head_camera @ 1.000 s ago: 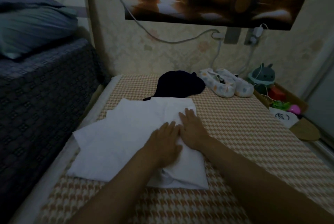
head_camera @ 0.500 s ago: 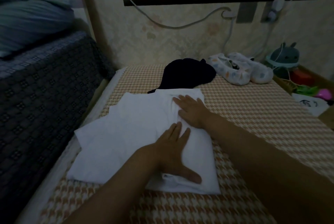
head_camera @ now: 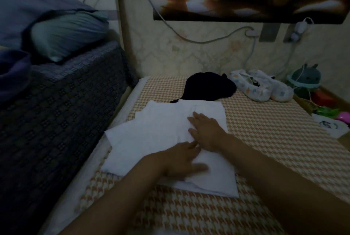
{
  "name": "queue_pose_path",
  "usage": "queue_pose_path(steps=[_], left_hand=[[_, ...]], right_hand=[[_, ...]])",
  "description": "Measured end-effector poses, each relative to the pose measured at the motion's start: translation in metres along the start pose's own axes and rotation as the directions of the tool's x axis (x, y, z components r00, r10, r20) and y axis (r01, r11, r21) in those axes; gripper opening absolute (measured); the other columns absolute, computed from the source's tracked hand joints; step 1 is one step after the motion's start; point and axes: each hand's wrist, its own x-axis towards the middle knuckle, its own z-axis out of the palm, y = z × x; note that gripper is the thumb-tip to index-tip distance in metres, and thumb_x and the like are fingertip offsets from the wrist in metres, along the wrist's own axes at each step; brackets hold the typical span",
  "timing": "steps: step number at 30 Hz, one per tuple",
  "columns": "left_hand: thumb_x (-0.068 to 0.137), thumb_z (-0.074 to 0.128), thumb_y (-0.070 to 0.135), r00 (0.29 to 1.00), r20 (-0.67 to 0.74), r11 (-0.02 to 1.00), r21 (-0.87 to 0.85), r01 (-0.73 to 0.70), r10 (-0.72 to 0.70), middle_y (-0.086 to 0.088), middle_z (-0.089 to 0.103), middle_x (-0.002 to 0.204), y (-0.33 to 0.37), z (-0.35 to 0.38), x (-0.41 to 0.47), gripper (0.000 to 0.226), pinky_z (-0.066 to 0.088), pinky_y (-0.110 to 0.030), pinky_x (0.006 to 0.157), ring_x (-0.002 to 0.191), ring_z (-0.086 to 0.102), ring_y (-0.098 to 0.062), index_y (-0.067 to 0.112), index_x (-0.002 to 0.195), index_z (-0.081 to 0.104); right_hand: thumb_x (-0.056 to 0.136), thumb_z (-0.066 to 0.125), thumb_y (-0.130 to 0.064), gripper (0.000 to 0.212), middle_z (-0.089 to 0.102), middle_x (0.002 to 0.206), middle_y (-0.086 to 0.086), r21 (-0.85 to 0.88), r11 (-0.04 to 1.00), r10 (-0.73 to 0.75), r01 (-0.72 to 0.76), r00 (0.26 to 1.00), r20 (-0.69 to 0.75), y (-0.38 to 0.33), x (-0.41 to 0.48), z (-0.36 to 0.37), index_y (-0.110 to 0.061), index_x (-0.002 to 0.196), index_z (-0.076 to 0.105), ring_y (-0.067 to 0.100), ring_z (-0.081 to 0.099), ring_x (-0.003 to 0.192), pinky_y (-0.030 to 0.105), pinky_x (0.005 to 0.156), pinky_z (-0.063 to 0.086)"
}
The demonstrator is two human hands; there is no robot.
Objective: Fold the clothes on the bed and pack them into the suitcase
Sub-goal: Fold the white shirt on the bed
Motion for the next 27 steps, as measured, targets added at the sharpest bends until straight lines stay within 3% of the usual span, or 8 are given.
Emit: queue_pose_path(steps=[2, 4, 7, 11, 15, 21, 24, 27], left_hand=[[0.099, 0.043, 0.046, 0.973, -0.226, 0.99, -0.137, 0.008, -0.04, -0.001, 0.059, 0.13, -0.018, -0.012, -0.015, 0.038, 0.039, -0.036, 0.104, 0.116, 0.053, -0.017, 0.022, 0.12, 0.065], [0.1, 0.046, 0.032, 0.903, -0.387, 0.975, -0.183, 0.126, -0.189, 0.003, 0.065, 0.095, -0.052, -0.022, -0.032, 0.028, 0.044, -0.03, 0.084, 0.093, 0.059, -0.017, 0.024, 0.083, 0.067], [0.098, 0.044, 0.019, 0.771, -0.532, 0.934, -0.14, 0.328, -0.35, -0.003, 0.062, 0.114, -0.114, -0.029, -0.055, 0.024, 0.043, -0.031, 0.088, 0.107, 0.056, -0.023, 0.017, 0.109, 0.065], [0.099, 0.039, 0.027, 0.659, -0.497, 0.812, -0.192, 0.551, -0.565, -0.01, 0.047, 0.138, -0.172, -0.032, -0.082, 0.037, 0.039, -0.038, 0.102, 0.126, 0.043, -0.03, 0.016, 0.134, 0.047], [0.097, 0.046, 0.038, 0.642, -0.474, 0.798, -0.352, 0.49, -0.603, -0.014, 0.052, 0.136, -0.193, -0.026, -0.086, 0.048, 0.042, -0.029, 0.094, 0.119, 0.051, -0.031, 0.009, 0.136, 0.048], [0.091, 0.058, 0.026, 0.531, -0.466, 0.698, -0.577, 0.425, -0.708, -0.016, 0.06, 0.12, -0.202, -0.036, -0.063, 0.034, 0.043, -0.024, 0.073, 0.102, 0.06, -0.029, 0.005, 0.118, 0.061], [0.089, 0.05, 0.006, 0.394, -0.631, 0.744, -0.576, 0.339, -0.668, -0.018, 0.056, 0.102, -0.197, -0.049, -0.062, 0.003, 0.036, -0.027, 0.068, 0.094, 0.058, -0.032, 0.005, 0.09, 0.053], [0.094, 0.044, 0.007, 0.193, -0.718, 0.741, -0.619, 0.262, -0.668, -0.021, 0.059, 0.103, -0.193, -0.065, -0.07, 0.014, 0.041, -0.033, 0.073, 0.095, 0.058, -0.035, 0.003, 0.107, 0.048]], right_hand=[[0.103, 0.033, -0.039, 0.05, 0.013, 0.161, 0.001, 0.06, 0.995, -0.081, 0.085, 0.994, -0.068, -0.027, 0.003, -0.001, -0.025, 0.151, 0.027, 0.019, 0.014, 0.148, 0.042, 0.12, 0.011], [0.102, 0.04, -0.034, 0.044, 0.027, 0.158, -0.001, 0.122, 0.983, -0.122, 0.135, 0.987, -0.107, -0.055, 0.013, -0.002, -0.026, 0.145, 0.04, 0.018, 0.025, 0.144, 0.04, 0.118, 0.018], [0.1, 0.044, -0.027, 0.038, 0.044, 0.148, -0.003, 0.105, 0.975, -0.186, 0.196, 0.978, -0.098, -0.096, 0.038, -0.002, -0.025, 0.138, 0.049, 0.018, 0.039, 0.136, 0.035, 0.114, 0.025], [0.101, 0.044, -0.023, 0.038, 0.048, 0.145, 0.002, 0.109, 0.963, -0.247, 0.247, 0.969, -0.012, -0.146, 0.076, 0.005, -0.02, 0.139, 0.05, 0.021, 0.044, 0.132, 0.03, 0.111, 0.028], [0.1, 0.042, -0.02, 0.042, 0.051, 0.14, 0.007, 0.122, 0.971, -0.216, 0.208, 0.975, 0.057, -0.18, 0.11, 0.016, -0.02, 0.141, 0.047, 0.027, 0.049, 0.127, 0.036, 0.107, 0.038], [0.091, 0.055, -0.031, 0.071, 0.028, 0.156, 0.005, 0.179, 0.955, -0.254, 0.236, 0.964, 0.085, -0.174, 0.125, 0.038, -0.018, 0.153, 0.023, 0.02, 0.028, 0.142, 0.026, 0.116, 0.017], [0.091, 0.059, -0.034, 0.078, 0.021, 0.159, 0.004, 0.216, 0.951, -0.23, 0.222, 0.973, 0.012, -0.159, 0.123, 0.039, -0.019, 0.154, 0.016, 0.019, 0.02, 0.145, 0.026, 0.116, 0.012], [0.093, 0.057, -0.036, 0.077, 0.023, 0.158, 0.002, 0.242, 0.949, -0.203, 0.202, 0.979, -0.019, -0.147, 0.117, 0.043, -0.017, 0.154, 0.015, 0.018, 0.023, 0.144, 0.025, 0.116, 0.013]])
